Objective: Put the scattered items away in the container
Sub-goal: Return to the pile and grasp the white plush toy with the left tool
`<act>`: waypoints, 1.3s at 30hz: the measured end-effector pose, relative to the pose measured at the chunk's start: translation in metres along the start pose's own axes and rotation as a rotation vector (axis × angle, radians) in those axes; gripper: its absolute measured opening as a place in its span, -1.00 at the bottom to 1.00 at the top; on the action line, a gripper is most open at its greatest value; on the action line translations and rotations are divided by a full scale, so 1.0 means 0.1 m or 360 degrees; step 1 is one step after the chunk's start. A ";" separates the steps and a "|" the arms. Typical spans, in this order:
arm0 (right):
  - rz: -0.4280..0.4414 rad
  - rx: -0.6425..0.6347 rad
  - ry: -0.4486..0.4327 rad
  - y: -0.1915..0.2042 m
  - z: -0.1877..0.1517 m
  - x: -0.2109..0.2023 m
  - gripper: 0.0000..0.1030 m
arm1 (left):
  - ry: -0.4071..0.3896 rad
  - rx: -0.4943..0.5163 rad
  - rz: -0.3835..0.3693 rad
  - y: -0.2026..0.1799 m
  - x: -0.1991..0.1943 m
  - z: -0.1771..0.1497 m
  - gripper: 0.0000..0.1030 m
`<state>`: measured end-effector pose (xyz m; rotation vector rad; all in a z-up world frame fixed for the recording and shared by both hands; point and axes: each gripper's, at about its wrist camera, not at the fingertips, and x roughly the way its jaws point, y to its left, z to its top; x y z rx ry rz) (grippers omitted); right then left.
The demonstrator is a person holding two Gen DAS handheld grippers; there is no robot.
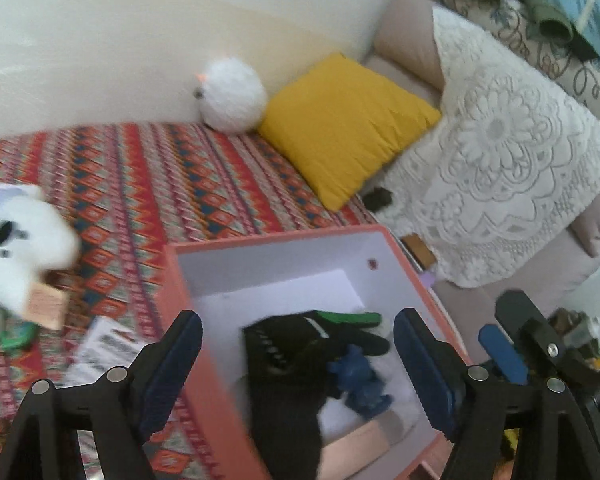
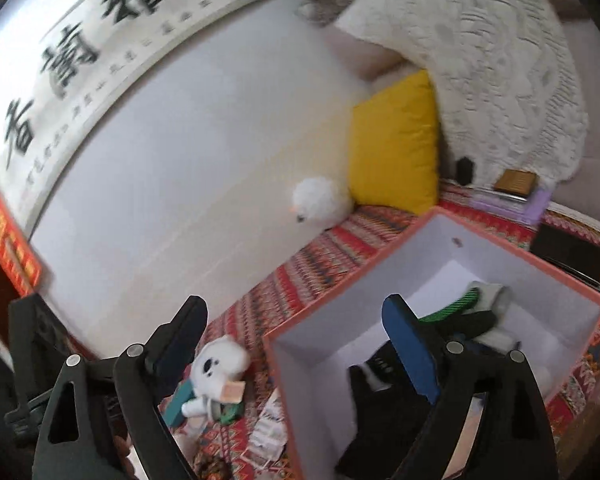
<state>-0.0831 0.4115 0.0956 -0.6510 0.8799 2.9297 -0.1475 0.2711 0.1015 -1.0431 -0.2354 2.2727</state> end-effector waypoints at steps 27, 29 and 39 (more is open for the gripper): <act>0.0210 -0.0930 0.0861 2.47 -2.41 2.27 0.92 | -0.0298 -0.0812 0.0805 3.60 -1.94 -1.60 0.79; 0.0220 -0.0915 0.0922 2.49 -2.51 2.43 0.92 | -0.0260 -0.0862 0.0757 3.74 -1.91 -1.71 0.79; 0.0137 -0.1040 0.1072 2.63 -3.02 3.09 0.89 | -0.0180 -0.1119 0.0475 4.18 -1.68 -1.88 0.80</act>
